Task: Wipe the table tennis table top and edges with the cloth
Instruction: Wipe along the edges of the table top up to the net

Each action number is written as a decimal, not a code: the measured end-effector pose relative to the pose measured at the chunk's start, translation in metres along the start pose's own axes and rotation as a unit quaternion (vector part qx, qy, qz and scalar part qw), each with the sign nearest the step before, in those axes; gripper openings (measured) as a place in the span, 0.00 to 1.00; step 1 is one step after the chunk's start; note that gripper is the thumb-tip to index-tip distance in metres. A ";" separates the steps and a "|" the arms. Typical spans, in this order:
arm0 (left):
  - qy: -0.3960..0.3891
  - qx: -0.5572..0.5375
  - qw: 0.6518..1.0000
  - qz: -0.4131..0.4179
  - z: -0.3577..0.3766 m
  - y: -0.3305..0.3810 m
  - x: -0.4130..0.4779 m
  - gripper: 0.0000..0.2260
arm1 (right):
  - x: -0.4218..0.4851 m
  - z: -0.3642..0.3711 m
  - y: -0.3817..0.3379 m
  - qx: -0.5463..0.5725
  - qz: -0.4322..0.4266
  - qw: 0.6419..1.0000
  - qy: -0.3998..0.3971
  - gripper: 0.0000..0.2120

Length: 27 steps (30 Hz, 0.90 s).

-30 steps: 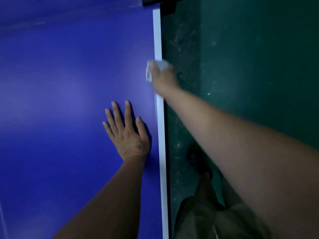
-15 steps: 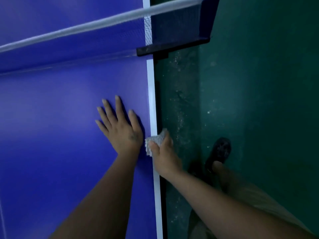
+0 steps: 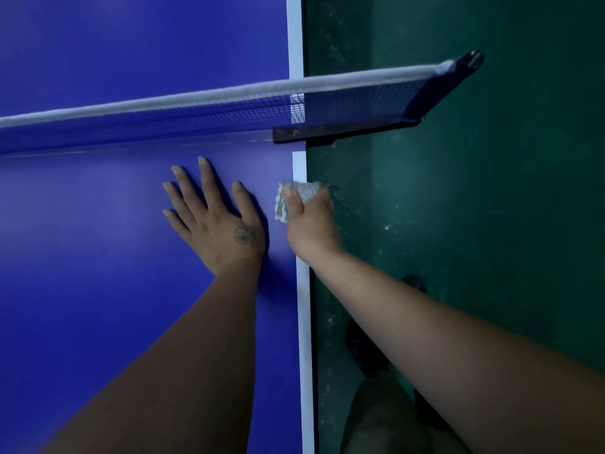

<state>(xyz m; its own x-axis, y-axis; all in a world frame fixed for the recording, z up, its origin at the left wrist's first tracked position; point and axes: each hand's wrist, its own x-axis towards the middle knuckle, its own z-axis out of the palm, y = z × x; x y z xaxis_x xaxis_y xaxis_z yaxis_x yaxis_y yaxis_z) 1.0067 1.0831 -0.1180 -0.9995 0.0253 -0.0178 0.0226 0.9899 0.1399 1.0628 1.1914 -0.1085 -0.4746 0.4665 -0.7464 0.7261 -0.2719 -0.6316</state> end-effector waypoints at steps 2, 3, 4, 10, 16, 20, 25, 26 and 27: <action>0.000 0.000 1.000 0.002 -0.001 0.001 -0.001 0.29 | -0.004 -0.002 0.002 0.009 -0.005 1.000 -0.001 0.28; 0.000 0.001 1.000 0.003 -0.002 0.001 0.000 0.29 | -0.013 -0.003 0.007 0.009 -0.013 1.000 -0.003 0.30; 0.000 0.001 1.000 0.003 -0.002 0.001 0.000 0.29 | -0.026 -0.004 0.015 0.005 -0.022 1.000 -0.007 0.32; -0.003 0.002 1.000 0.007 -0.001 0.001 -0.001 0.29 | -0.079 -0.003 0.058 -0.016 -0.011 0.999 -0.029 0.36; 0.009 0.004 1.000 0.010 -0.002 0.000 0.000 0.29 | -0.029 -0.002 0.020 -0.016 0.002 1.000 -0.018 0.34; 0.008 0.005 1.000 0.008 0.000 0.000 -0.001 0.29 | -0.010 -0.003 -0.001 -0.016 0.004 1.000 -0.007 0.31; 0.016 0.004 1.000 0.008 0.000 -0.001 -0.001 0.28 | -0.011 -0.010 -0.007 -0.036 -0.010 0.999 -0.011 0.30; 0.017 0.005 1.000 0.009 0.000 -0.001 -0.001 0.28 | -0.020 -0.011 -0.004 -0.047 -0.016 0.999 -0.010 0.32; 0.019 0.007 1.000 0.011 0.000 -0.001 -0.001 0.28 | -0.030 -0.011 0.001 -0.056 -0.023 0.998 -0.008 0.33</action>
<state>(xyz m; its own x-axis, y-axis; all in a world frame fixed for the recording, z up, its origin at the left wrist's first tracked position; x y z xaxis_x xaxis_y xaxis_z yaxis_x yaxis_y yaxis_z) 1.0080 1.0821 -0.1176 -0.9988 0.0428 0.0227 0.0453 0.9910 0.1259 1.0833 1.1867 -0.0840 -0.5162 0.4635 -0.7202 0.7539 -0.1531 -0.6389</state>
